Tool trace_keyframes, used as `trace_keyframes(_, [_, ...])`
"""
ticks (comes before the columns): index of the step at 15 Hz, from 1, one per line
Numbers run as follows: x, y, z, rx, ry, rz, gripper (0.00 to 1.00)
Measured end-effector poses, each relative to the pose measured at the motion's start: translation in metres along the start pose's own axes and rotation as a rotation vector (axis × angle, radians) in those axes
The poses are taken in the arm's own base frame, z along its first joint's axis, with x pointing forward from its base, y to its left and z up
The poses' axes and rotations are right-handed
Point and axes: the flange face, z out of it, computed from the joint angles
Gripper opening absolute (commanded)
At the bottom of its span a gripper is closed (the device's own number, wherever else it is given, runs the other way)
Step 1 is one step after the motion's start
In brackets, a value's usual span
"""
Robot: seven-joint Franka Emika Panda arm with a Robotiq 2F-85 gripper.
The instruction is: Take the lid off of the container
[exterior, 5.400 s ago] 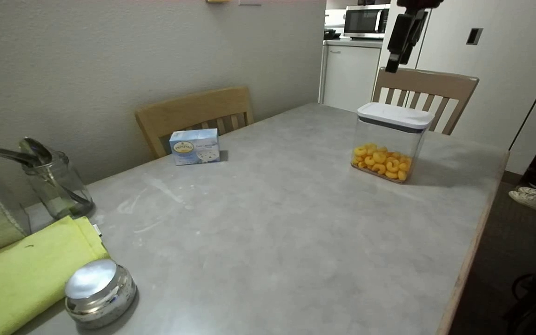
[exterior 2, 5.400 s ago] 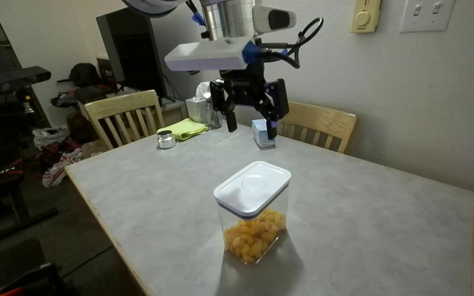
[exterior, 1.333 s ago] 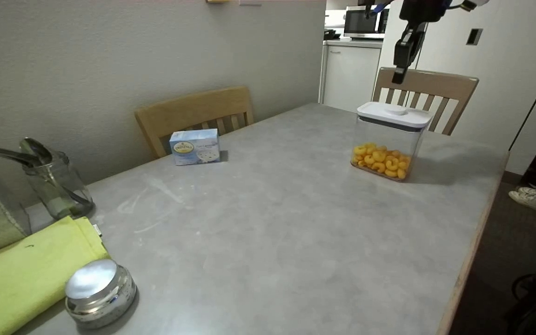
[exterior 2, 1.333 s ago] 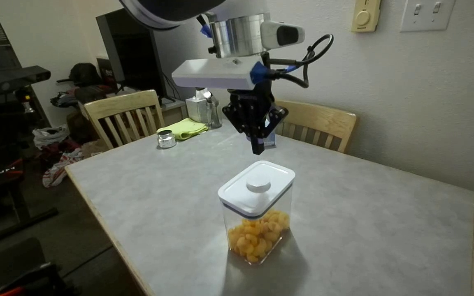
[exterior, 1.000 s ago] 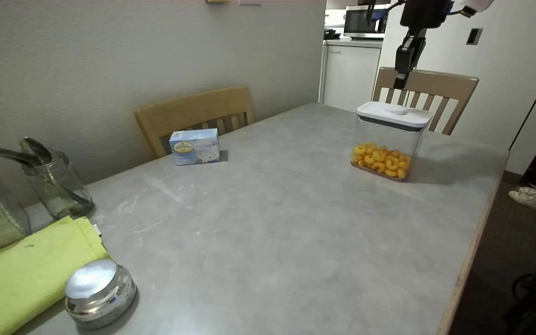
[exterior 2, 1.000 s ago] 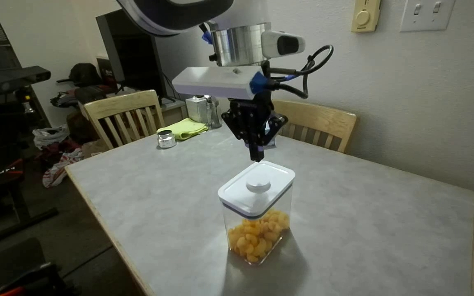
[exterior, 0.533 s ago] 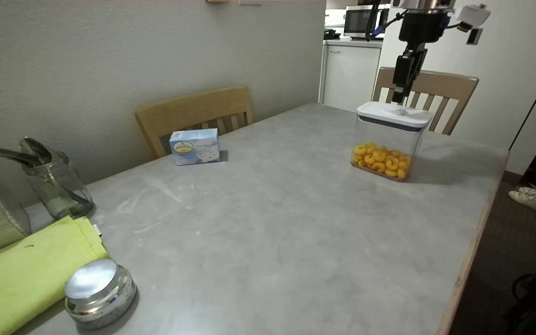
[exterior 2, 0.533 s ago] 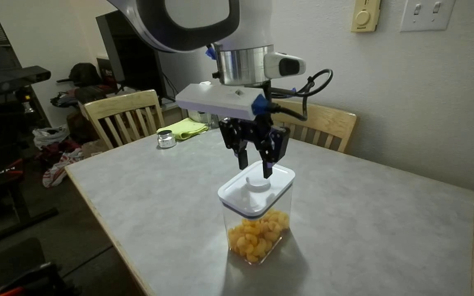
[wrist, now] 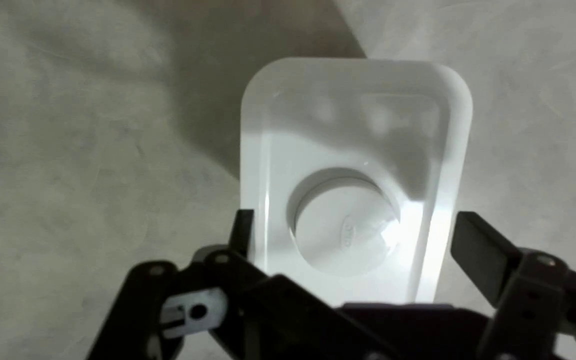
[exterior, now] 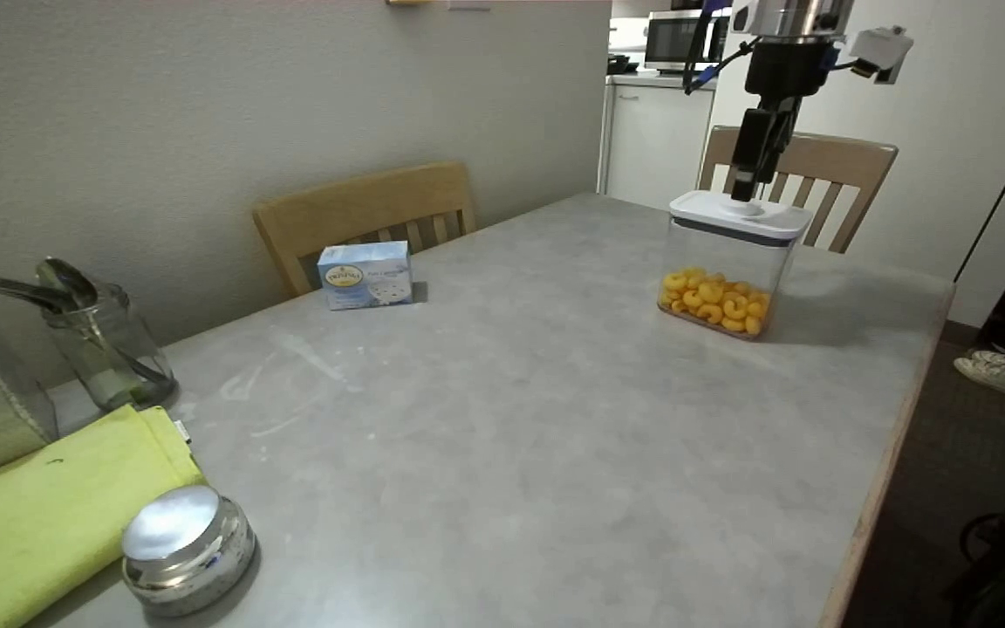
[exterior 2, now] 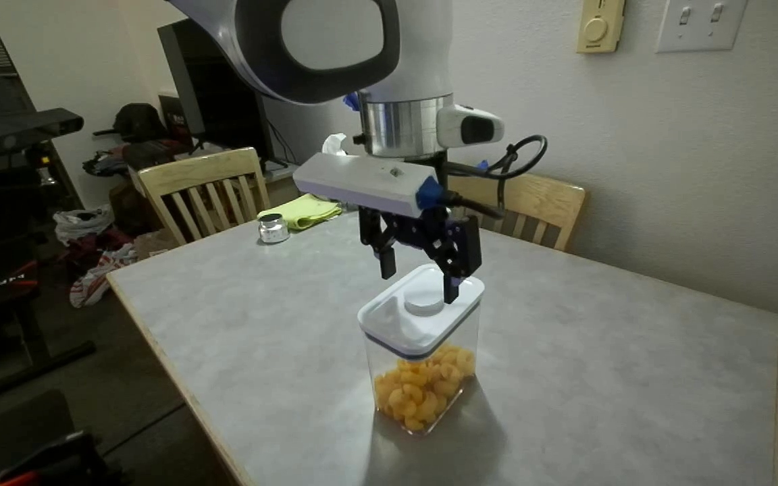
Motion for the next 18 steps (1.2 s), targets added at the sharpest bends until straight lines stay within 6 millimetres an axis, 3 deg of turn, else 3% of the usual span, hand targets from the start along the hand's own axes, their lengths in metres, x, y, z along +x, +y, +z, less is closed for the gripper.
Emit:
trace_keyframes(11, [0.012, 0.006, 0.019, 0.029, 0.007, 0.011, 0.95])
trace_keyframes(13, [0.016, 0.005, 0.02, 0.028, 0.01, 0.006, 0.81])
trace_keyframes(14, [0.018, 0.005, 0.02, 0.028, 0.012, 0.005, 0.67])
trace_keyframes(18, [0.023, 0.006, 0.019, 0.025, 0.018, 0.002, 0.4])
